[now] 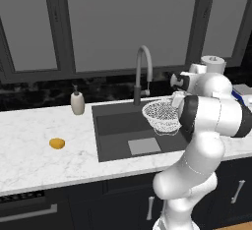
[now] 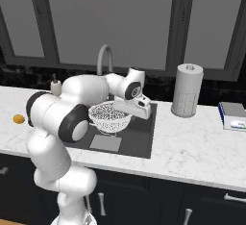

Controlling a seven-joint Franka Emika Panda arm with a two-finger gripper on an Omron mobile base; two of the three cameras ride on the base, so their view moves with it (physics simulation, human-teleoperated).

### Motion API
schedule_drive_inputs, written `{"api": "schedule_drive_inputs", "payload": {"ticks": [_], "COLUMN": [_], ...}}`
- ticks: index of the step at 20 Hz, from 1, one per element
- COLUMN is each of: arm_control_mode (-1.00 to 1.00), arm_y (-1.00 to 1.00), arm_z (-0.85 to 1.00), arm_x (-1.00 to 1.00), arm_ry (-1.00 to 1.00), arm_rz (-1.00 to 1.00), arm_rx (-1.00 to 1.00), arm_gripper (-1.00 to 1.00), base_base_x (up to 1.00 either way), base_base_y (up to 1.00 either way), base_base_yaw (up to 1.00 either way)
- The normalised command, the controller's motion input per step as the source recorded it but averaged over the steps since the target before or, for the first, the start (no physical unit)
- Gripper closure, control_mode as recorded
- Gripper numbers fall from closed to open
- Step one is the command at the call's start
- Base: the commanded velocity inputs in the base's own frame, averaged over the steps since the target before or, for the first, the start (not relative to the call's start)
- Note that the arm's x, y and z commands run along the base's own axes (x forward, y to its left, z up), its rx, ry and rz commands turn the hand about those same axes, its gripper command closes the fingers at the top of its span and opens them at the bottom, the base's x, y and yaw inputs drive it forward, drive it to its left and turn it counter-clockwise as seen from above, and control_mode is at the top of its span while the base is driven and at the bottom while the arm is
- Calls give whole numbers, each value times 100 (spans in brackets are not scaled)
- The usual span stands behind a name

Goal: Put the colander in the sink, put the mango in the colander, and turn on the sink faucet and pour water over the colander.

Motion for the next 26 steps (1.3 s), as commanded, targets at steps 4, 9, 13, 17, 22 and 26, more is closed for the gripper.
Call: {"api": "schedule_drive_inputs", "payload": {"ticks": [4, 9, 13, 17, 22, 26], "arm_control_mode": [-100, -100, -100, -100, -100, -100], "arm_y": [12, 6, 7, 20, 18, 14], "arm_z": [-54, -45, -41, -50, -45, -44], "arm_x": [14, 15, 22, 30, 31, 25], "arm_ry": [-6, -9, -8, -3, -5, -6], "arm_rz": [22, 19, 15, 10, 7, 4], "arm_rx": [6, 11, 13, 9, 9, 8], "arm_gripper": [100, 100, 100, 100, 100, 100], "base_base_x": [0, 0, 0, 0, 0, 0], "base_base_y": [0, 0, 0, 0, 0, 0], "base_base_yaw": [0, 0, 0, 0, 0, 0]}}
